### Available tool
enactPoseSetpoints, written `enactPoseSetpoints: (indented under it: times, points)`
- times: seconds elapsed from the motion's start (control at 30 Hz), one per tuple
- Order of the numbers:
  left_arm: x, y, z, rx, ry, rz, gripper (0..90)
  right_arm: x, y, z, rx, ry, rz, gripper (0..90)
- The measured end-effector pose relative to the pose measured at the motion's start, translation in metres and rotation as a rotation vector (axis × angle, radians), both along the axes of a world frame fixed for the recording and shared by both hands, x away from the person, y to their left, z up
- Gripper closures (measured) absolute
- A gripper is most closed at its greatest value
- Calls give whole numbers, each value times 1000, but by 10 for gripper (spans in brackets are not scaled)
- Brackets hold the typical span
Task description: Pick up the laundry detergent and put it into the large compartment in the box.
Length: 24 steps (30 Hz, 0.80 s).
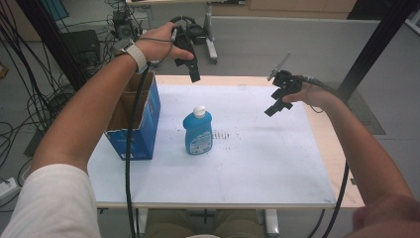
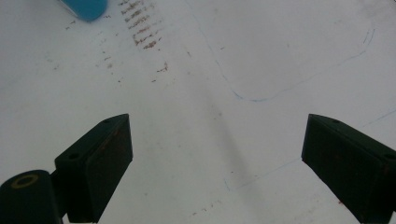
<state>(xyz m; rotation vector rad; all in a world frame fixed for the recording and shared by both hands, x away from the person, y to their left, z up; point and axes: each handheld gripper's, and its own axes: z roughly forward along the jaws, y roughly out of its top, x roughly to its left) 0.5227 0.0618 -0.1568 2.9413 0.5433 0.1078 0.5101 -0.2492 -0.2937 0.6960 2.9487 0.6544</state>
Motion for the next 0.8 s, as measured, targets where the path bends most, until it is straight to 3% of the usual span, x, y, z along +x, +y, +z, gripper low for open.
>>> enactPoseSetpoints:
  times: [0.8]
  points:
    - [-3,-2,3,1,0,7,95,0,-3,4,13,-17,5,85]
